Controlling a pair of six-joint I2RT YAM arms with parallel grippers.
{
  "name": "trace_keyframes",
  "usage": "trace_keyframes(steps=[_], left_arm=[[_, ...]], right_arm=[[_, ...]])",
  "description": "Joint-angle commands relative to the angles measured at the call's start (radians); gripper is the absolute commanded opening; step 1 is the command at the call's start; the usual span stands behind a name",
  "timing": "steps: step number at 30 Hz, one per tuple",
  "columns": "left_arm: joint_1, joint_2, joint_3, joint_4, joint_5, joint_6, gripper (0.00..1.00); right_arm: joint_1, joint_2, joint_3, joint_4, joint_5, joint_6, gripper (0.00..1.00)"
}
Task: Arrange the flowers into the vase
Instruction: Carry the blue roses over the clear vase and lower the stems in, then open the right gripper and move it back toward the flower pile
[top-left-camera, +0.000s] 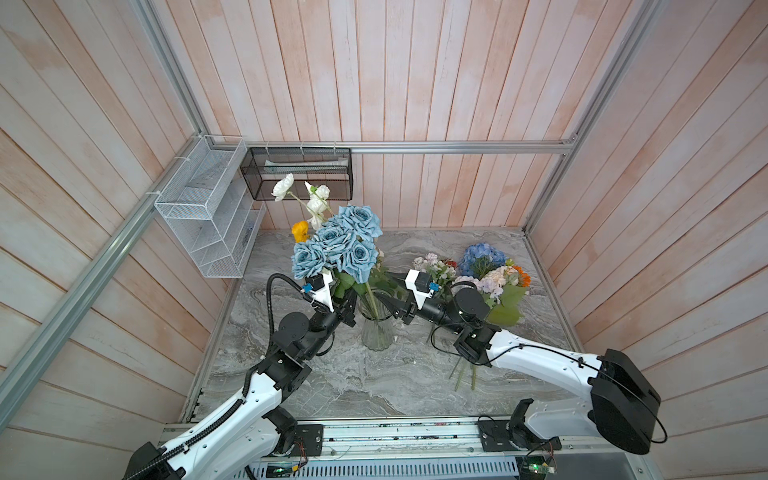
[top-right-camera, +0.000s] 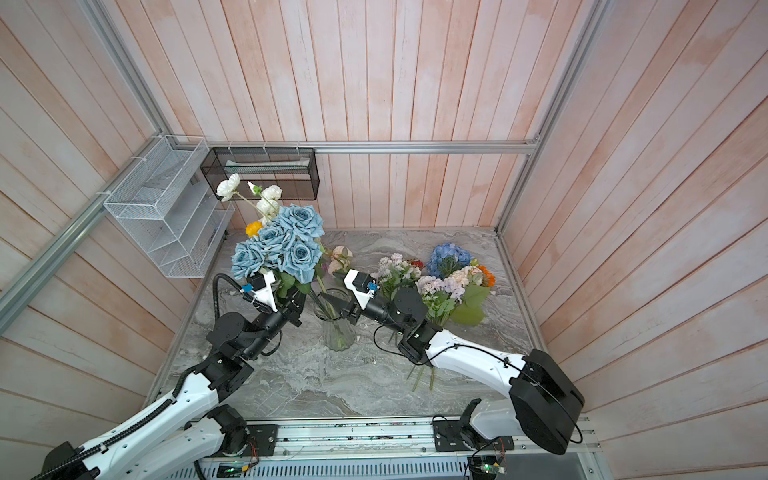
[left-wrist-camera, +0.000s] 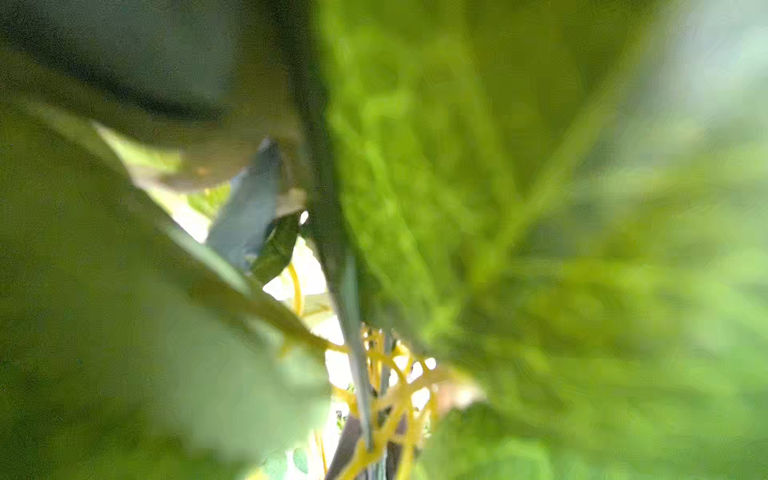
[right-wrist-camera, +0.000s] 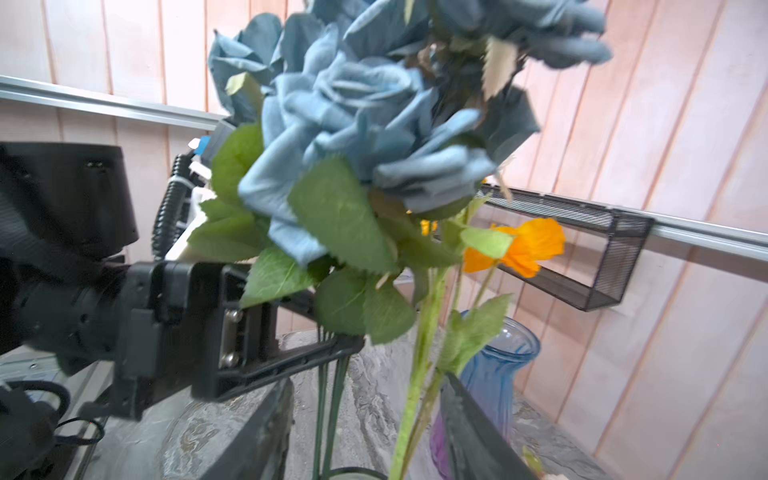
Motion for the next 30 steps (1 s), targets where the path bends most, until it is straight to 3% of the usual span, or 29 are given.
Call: trace_keyframes(steps=[1,8,14,18,21,24,25,30], left_arm=[[-0.020,0.022,-0.015,0.064,-0.054,0.054,0.14],[-0.049,0.075,-0.038,0.086,-0.086,0.061,0.15],[-0.077,0.102,-0.053,0.074,-0.130,0.077,0.24],[-0.087,0.101,-0.059,0.064,-0.142,0.068,0.48],[-0.094,0.095,-0.057,0.047,-0.151,0.057,0.75],[-0.101,0.076,-0.053,0.023,-0.158,0.047,0.96],[-0.101,0.067,-0.050,0.009,-0.161,0.040,1.00],[-0.105,0.014,-0.050,-0.077,-0.174,0.007,1.00]], right_arm=[[-0.035,-0.024,-0.036,-0.046,0.117,0.013,0.57],[-0.127,-0.074,-0.085,-0.030,0.248,0.113,0.60],[-0.167,-0.110,-0.133,0.017,0.306,0.129,0.60],[-0.176,-0.118,-0.139,0.015,0.324,0.127,0.60],[-0.189,-0.125,-0.126,-0.017,0.351,0.133,0.60],[-0.210,-0.135,-0.114,-0.065,0.380,0.156,0.60],[-0.219,-0.139,-0.109,-0.082,0.392,0.167,0.60],[-0.266,-0.164,-0.089,-0.195,0.471,0.250,0.60]])
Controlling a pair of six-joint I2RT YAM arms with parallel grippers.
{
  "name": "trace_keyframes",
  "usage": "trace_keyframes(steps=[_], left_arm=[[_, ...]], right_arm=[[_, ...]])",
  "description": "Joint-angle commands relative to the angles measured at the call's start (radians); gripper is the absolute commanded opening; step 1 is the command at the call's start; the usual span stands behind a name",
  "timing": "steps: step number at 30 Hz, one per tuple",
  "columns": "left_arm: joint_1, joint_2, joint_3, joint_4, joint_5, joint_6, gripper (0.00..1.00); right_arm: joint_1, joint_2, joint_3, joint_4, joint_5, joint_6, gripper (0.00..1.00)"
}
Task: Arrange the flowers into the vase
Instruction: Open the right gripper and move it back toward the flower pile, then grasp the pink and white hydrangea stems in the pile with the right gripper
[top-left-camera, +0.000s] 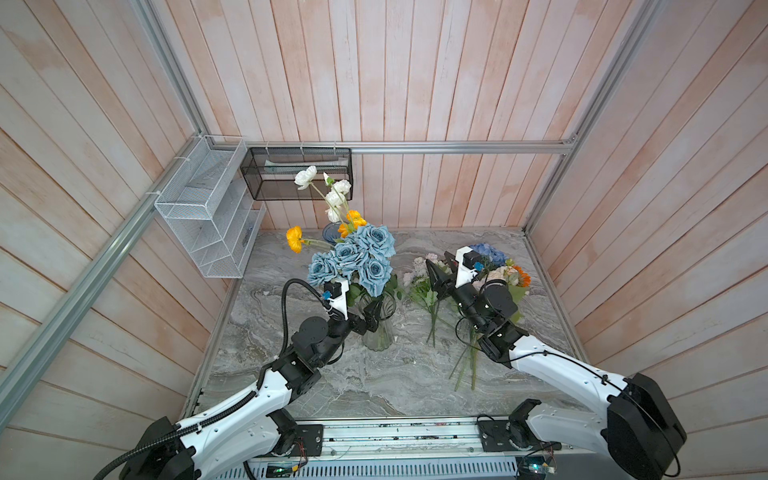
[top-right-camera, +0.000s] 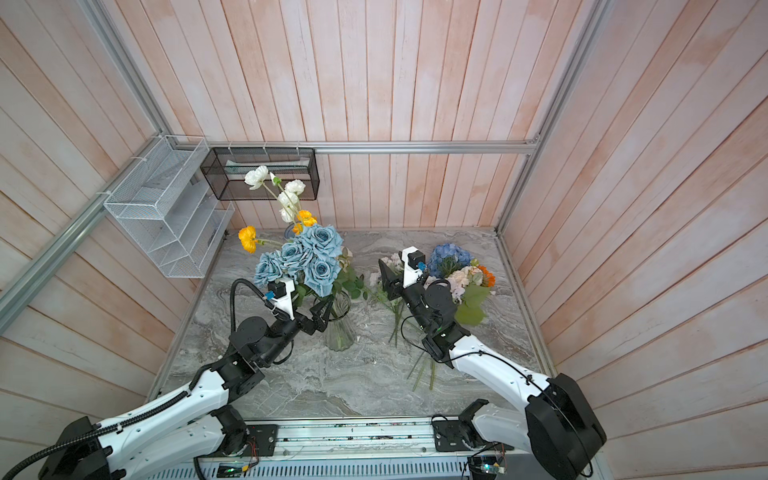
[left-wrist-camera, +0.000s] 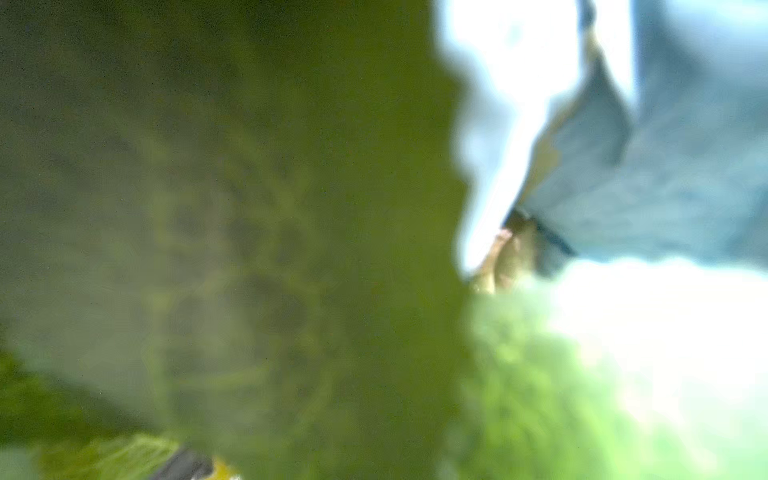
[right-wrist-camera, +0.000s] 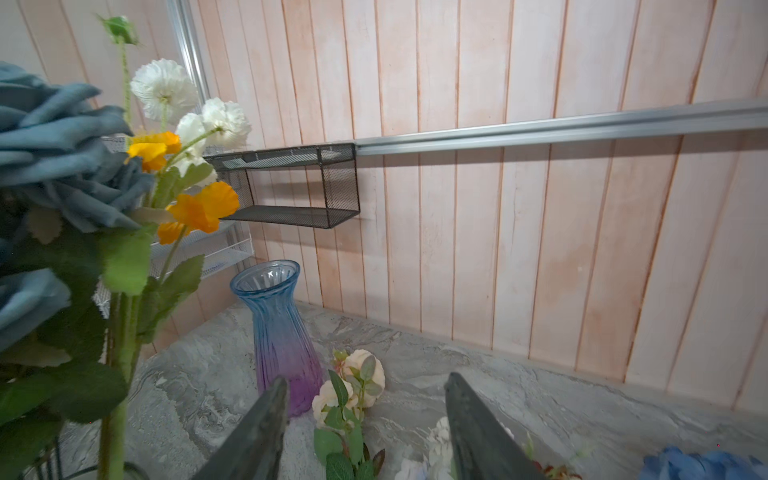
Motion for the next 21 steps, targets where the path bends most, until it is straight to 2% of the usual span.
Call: trace_keyframes(steps=[1,7,13,21], left_arm=[[-0.007,-0.044,-0.002,-0.071,-0.028,-0.032,1.00],[-0.008,-0.104,0.002,-0.196,-0.034,-0.054,1.00],[-0.008,-0.157,-0.013,-0.256,-0.044,-0.081,1.00],[-0.007,-0.179,-0.014,-0.271,-0.081,-0.102,1.00]], right_arm=[[-0.035,-0.031,0.037,-0.111,0.078,0.087,0.60],[-0.058,-0.041,0.086,-0.295,0.090,0.161,0.59],[-0.053,0.021,0.177,-0.520,-0.008,0.243,0.46],[-0.027,0.124,0.162,-0.619,-0.033,0.363,0.45]])
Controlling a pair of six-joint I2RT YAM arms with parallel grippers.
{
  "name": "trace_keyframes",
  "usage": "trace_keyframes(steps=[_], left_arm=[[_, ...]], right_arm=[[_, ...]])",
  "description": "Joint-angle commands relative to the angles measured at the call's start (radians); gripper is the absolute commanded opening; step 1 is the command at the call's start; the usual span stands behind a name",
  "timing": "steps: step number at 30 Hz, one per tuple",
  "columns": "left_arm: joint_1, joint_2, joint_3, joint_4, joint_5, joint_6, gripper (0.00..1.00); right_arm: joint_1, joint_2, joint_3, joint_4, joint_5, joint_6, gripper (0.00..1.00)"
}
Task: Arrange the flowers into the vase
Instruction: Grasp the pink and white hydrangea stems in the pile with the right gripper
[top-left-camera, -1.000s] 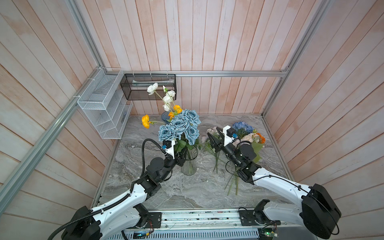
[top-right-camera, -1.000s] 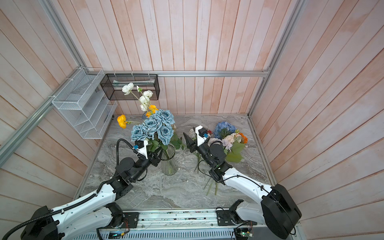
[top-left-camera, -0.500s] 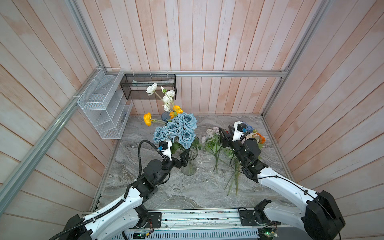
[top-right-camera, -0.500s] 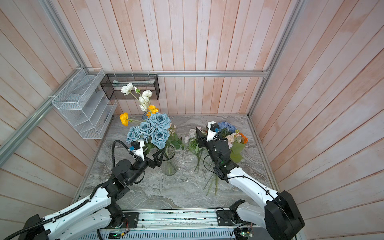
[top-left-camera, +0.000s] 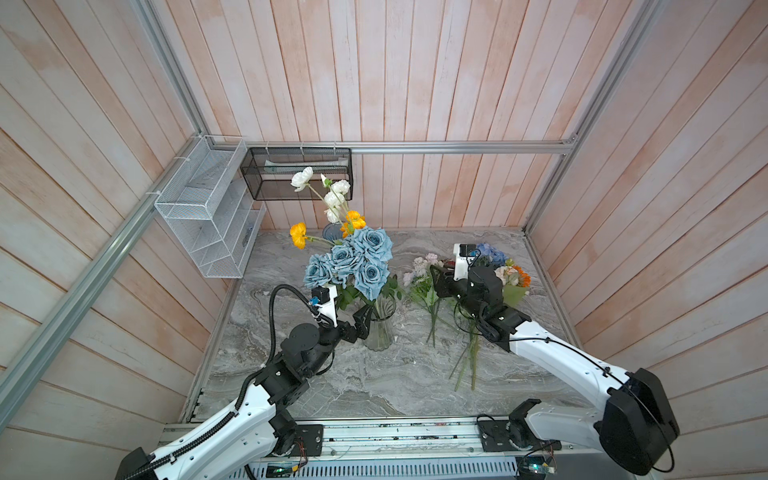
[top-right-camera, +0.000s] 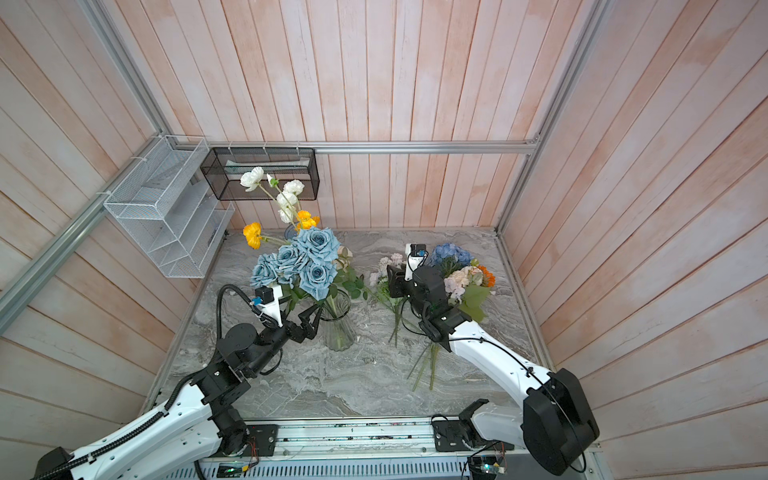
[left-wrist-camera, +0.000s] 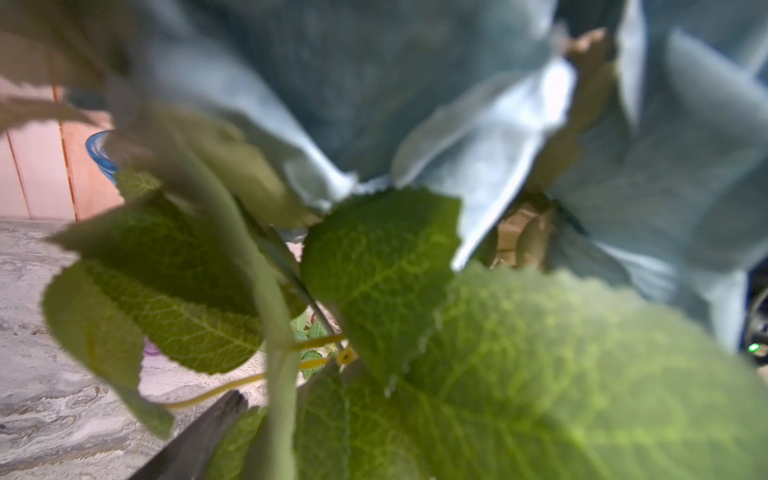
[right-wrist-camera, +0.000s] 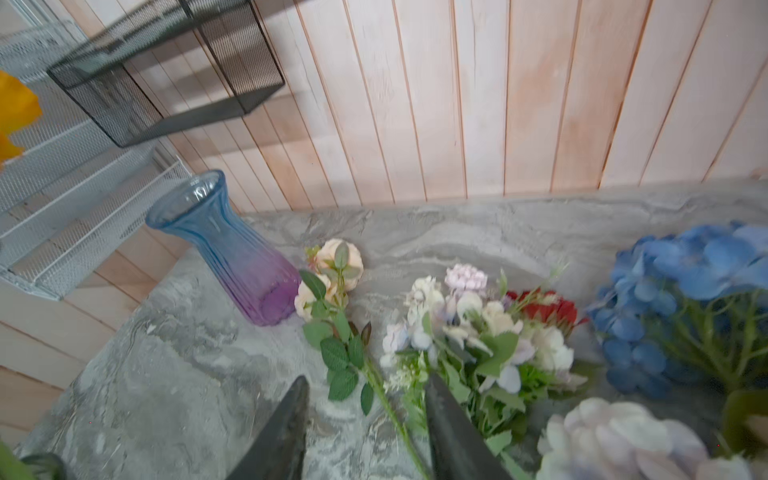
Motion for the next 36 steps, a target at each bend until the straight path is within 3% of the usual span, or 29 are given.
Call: trace_keyframes(steps=[1,7,16,36], left_arm=[[-0.004,-0.015,-0.013,-0.030,-0.041,-0.022,1.00],[-0.004,-0.026,-0.038,-0.025,-0.047,-0.029,1.00],[-0.004,0.009,-0.043,0.051,-0.041,-0.013,1.00],[-0.004,0.053,-0.036,0.126,-0.068,0.019,1.00]], right_arm=[[0.002,0.044,-0.001,-0.101,-0.039,0.090,0.45],[0.002,0.164,0.037,-0.193,-0.103,0.110,0.43],[-0.017,0.306,0.099,-0.308,-0.079,0.150,0.41],[-0.038,0.446,0.126,-0.321,-0.022,0.148,0.26]])
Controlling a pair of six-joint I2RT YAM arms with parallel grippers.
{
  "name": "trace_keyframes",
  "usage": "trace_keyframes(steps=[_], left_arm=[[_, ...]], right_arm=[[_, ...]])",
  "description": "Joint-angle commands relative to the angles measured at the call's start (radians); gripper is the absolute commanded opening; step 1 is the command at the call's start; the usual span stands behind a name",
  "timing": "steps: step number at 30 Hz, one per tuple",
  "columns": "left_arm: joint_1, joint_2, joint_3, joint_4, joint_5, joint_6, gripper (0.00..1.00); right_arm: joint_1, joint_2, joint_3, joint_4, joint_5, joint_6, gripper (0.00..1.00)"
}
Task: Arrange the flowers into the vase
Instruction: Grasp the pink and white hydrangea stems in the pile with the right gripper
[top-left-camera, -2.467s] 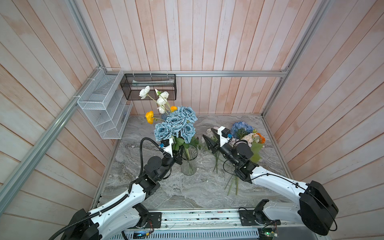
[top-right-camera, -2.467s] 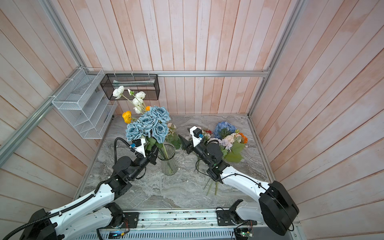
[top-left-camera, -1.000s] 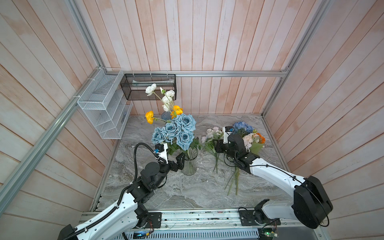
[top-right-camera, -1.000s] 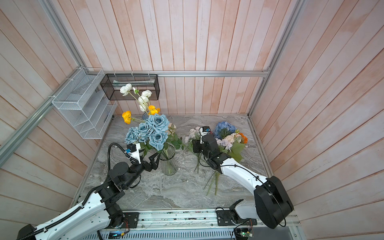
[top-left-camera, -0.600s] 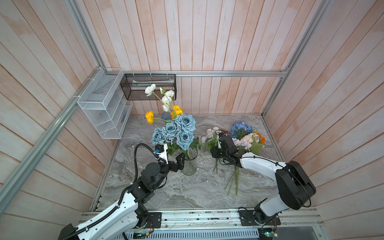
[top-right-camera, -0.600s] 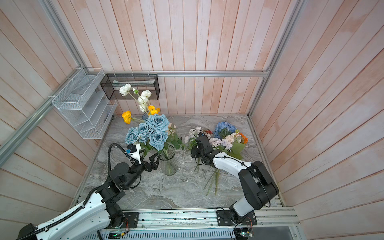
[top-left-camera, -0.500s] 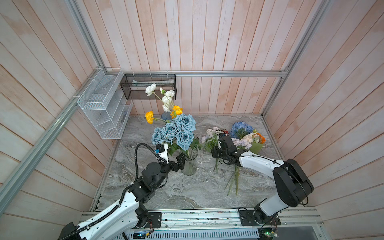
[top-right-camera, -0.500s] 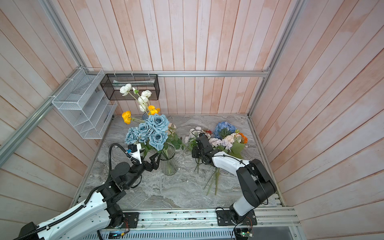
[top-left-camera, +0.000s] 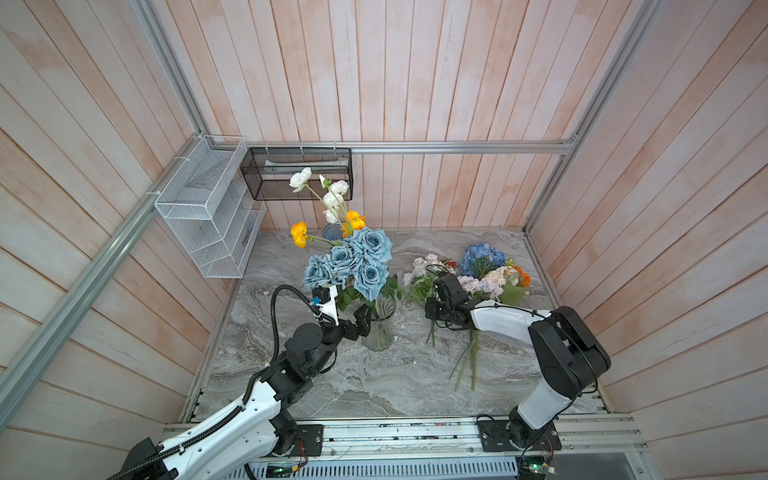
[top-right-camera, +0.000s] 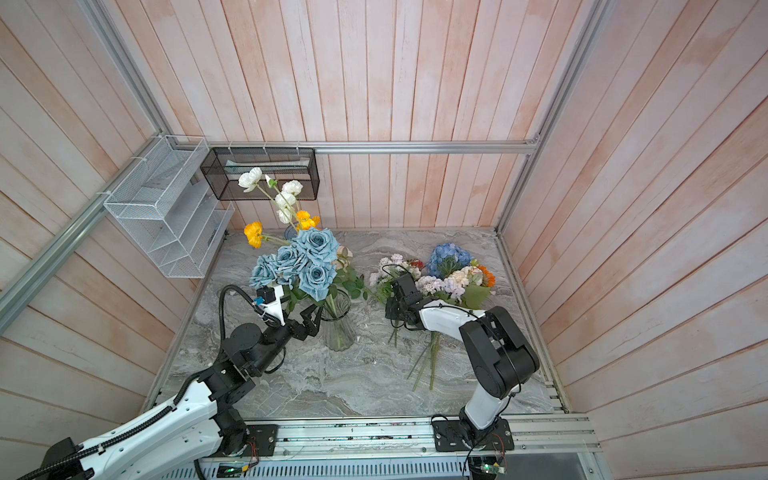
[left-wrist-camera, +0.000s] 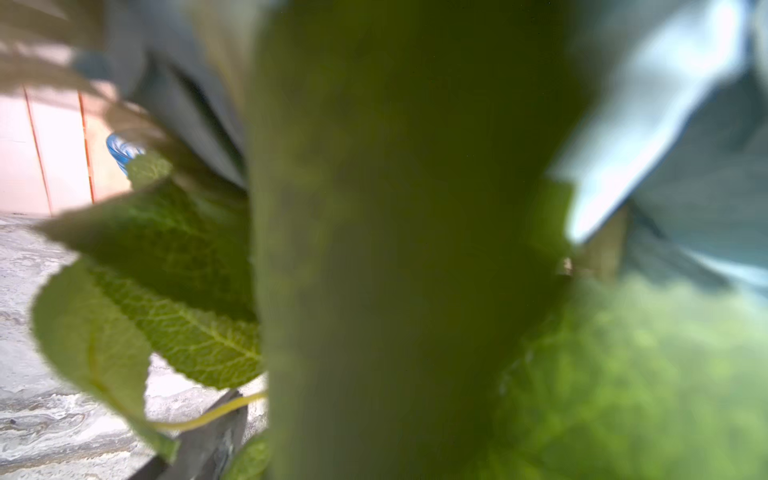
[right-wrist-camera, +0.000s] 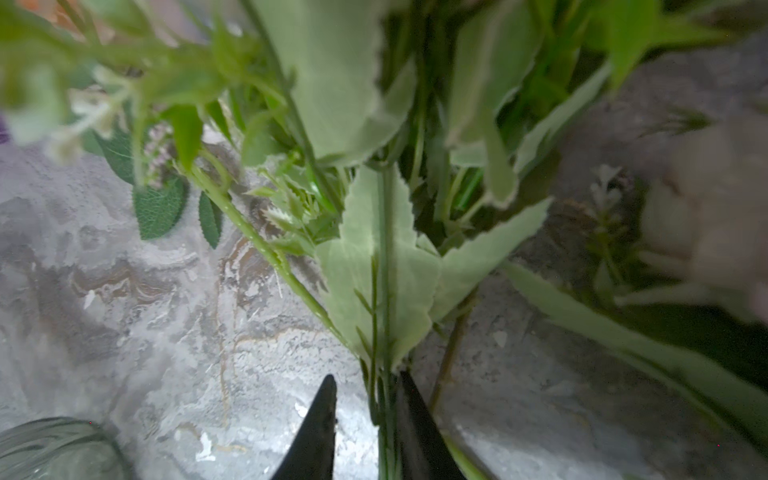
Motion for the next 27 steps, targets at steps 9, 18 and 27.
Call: trace_keyframes(steps=[9,18,27], left_arm=[[-0.004,0.005,-0.008,0.031,-0.025,0.013,1.00],[-0.004,-0.001,-0.008,0.033,-0.026,0.009,1.00],[-0.004,-0.002,-0.010,0.032,-0.025,0.006,1.00]], right_arm=[[-0.003,0.042,0.042,-0.029,0.060,-0.019,0.22],[-0.006,0.059,0.047,-0.020,0.063,-0.023,0.23],[-0.012,0.035,0.034,0.002,0.059,-0.018,0.02]])
